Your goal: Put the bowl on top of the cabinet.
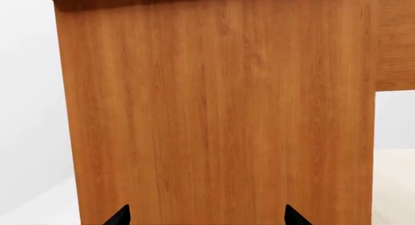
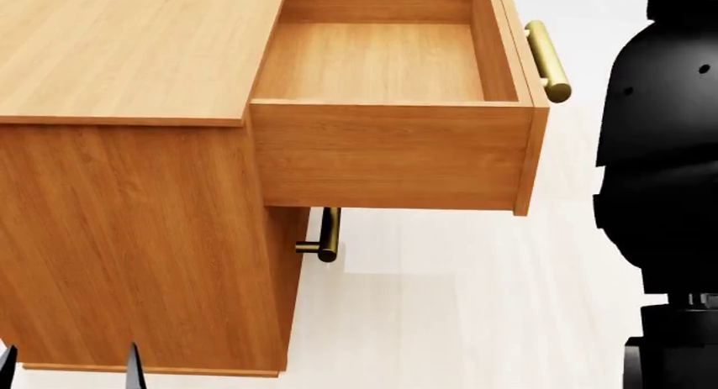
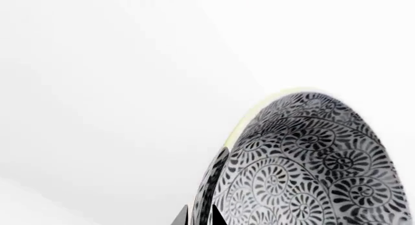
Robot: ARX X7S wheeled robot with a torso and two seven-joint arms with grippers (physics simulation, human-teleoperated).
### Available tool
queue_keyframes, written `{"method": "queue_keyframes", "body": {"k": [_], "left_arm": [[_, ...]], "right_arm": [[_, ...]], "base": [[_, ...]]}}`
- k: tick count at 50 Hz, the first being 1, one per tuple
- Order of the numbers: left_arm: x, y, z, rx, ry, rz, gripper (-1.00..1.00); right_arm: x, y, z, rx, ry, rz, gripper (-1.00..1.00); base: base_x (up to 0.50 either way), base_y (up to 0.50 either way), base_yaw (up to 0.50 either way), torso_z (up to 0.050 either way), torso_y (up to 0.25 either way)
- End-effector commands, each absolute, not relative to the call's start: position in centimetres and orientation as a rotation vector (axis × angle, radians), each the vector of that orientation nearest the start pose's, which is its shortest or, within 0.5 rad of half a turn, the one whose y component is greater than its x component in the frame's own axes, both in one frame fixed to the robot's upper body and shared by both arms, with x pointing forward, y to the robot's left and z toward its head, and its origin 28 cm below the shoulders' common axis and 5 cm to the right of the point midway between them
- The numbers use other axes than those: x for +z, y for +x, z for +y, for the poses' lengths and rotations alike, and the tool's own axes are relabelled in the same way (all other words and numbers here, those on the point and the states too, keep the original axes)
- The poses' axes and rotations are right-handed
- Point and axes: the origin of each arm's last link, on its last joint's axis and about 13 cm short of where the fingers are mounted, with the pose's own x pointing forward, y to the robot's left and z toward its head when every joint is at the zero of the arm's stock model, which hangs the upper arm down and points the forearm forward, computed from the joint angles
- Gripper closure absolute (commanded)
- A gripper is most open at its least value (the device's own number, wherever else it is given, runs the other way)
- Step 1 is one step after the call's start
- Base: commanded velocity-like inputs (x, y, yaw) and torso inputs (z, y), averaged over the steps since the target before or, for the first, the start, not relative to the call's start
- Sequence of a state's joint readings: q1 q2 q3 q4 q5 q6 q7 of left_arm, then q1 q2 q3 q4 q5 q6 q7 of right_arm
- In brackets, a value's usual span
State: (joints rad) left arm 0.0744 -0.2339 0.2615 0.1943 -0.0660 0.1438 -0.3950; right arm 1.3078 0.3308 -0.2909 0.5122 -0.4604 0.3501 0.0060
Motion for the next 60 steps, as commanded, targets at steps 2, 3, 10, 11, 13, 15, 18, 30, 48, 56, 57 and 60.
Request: {"method": "queue_keyframes", "body": {"k": [2,3,10,11,13,15,18,30,48,56,57,60], "left_arm": [[4.5,19.1,20.3,0.102,0.047,-0.261,-1.00],[4.5,19.1,20.3,0.102,0.045,-0.260,-1.00],[4.6,19.0,20.4,0.102,0.043,-0.260,-1.00],[4.6,19.0,20.4,0.102,0.042,-0.259,-1.00],[4.6,19.0,20.4,0.102,0.039,-0.259,-1.00],[4.7,19.0,20.4,0.102,0.036,-0.259,-1.00],[4.7,18.8,20.4,0.099,0.031,-0.259,-1.00],[4.8,18.5,20.5,0.089,0.021,-0.257,-1.00],[4.5,18.5,20.4,0.079,0.013,-0.234,-1.00],[4.4,18.5,20.3,0.076,0.010,-0.225,-1.00],[4.4,18.5,20.3,0.076,0.008,-0.223,-1.00],[4.2,18.5,20.3,0.073,0.007,-0.219,-1.00]], "right_arm": [[38.3,38.0,-14.2,-0.196,-0.783,-0.538,1.00],[39.2,37.4,-13.4,-0.159,-0.784,-0.557,1.00],[41.2,35.7,-9.6,-0.002,-0.797,-0.606,1.00],[41.1,35.4,-8.4,0.040,-0.802,-0.618,1.00],[41.1,34.9,-6.6,0.101,-0.797,-0.635,1.00],[41.3,34.4,-5.2,0.139,-0.798,-0.650,1.00],[41.4,33.1,-2.7,0.219,-0.792,-0.683,1.00],[39.4,31.3,1.3,0.433,-0.816,-0.597,1.00],[47.0,32.5,-1.5,0.734,-0.536,-0.282,1.00],[45.6,34.1,-1.5,0.708,-0.574,-0.222,1.00],[45.3,34.1,-1.3,0.718,-0.578,-0.216,1.00],[44.0,34.1,-0.4,0.731,-0.574,-0.207,1.00]], "base": [[0.00,0.00,0.00,0.000,0.000],[0.00,0.00,0.00,0.000,0.000],[0.00,0.00,0.00,0.000,0.000],[0.00,0.00,0.00,0.000,0.000],[0.00,0.00,0.00,0.000,0.000],[0.00,0.00,0.00,0.000,0.000],[0.00,0.00,0.00,0.000,0.000],[0.00,0.00,0.00,0.000,0.000],[0.00,0.00,0.00,0.000,0.001],[0.00,0.00,0.00,0.000,0.000],[0.00,0.00,0.00,0.000,0.000],[0.00,0.00,0.00,0.000,0.000]]}}
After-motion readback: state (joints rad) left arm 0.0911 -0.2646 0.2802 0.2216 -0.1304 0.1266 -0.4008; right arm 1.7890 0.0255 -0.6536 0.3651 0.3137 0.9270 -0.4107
